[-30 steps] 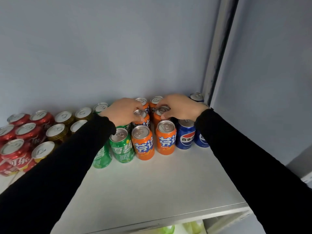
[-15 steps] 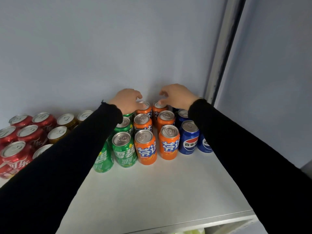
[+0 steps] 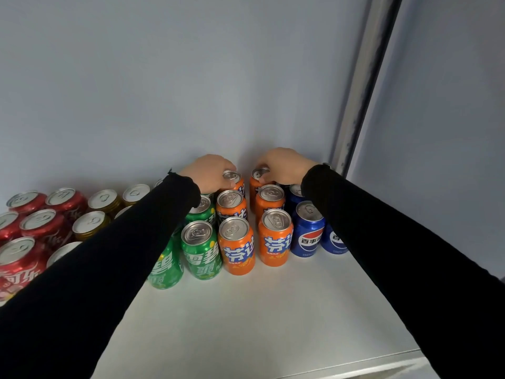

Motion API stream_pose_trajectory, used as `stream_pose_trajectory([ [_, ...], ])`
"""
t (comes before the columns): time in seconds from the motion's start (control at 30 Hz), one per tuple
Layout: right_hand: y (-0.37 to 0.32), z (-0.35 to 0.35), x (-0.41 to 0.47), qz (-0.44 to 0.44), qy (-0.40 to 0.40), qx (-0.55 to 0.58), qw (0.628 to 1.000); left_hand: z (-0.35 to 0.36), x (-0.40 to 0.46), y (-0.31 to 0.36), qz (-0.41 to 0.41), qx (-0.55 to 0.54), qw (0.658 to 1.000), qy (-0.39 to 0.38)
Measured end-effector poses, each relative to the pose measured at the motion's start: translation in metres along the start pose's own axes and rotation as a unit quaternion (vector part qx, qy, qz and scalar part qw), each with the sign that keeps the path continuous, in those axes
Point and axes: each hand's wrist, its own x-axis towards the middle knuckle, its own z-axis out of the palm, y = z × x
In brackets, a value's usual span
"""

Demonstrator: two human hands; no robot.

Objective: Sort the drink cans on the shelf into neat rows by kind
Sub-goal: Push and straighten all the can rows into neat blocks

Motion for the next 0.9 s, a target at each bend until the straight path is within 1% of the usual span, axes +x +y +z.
stream_pose_trajectory([
  [0.17,0.000,0.001,-0.011,0.016,0.017,0.035,0.999,0.000,-0.002,0.003,-0.013,0.002,1.000,-0.008],
  [0.27,0.007,-0.010,-0.037,0.035,0.081,0.083,0.993,-0.005,-0.010,0.012,-0.009,0.001,1.000,0.007],
  [0.33,0.014,-0.019,-0.064,0.049,0.127,0.112,0.984,-0.010,-0.019,0.027,0.017,-0.015,0.998,0.051],
  [0.4,0.026,-0.024,-0.095,0.073,0.159,0.126,0.976,-0.014,-0.030,0.052,0.064,-0.032,0.992,0.103],
  [0.5,0.042,-0.021,-0.139,0.112,0.185,0.139,0.966,-0.014,-0.046,0.097,0.131,-0.058,0.981,0.133],
  [0.57,0.047,-0.013,-0.162,0.145,0.187,0.145,0.961,-0.006,-0.052,0.120,0.164,-0.064,0.976,0.125],
  [0.67,0.053,0.004,-0.182,0.174,0.180,0.150,0.956,0.013,-0.053,0.140,0.184,-0.046,0.977,0.100],
  [0.77,0.058,0.020,-0.189,0.182,0.154,0.153,0.959,0.027,-0.051,0.146,0.180,-0.032,0.980,0.083],
  [0.9,0.056,0.033,-0.191,0.194,0.127,0.156,0.960,0.032,-0.050,0.151,0.169,-0.040,0.982,0.076],
])
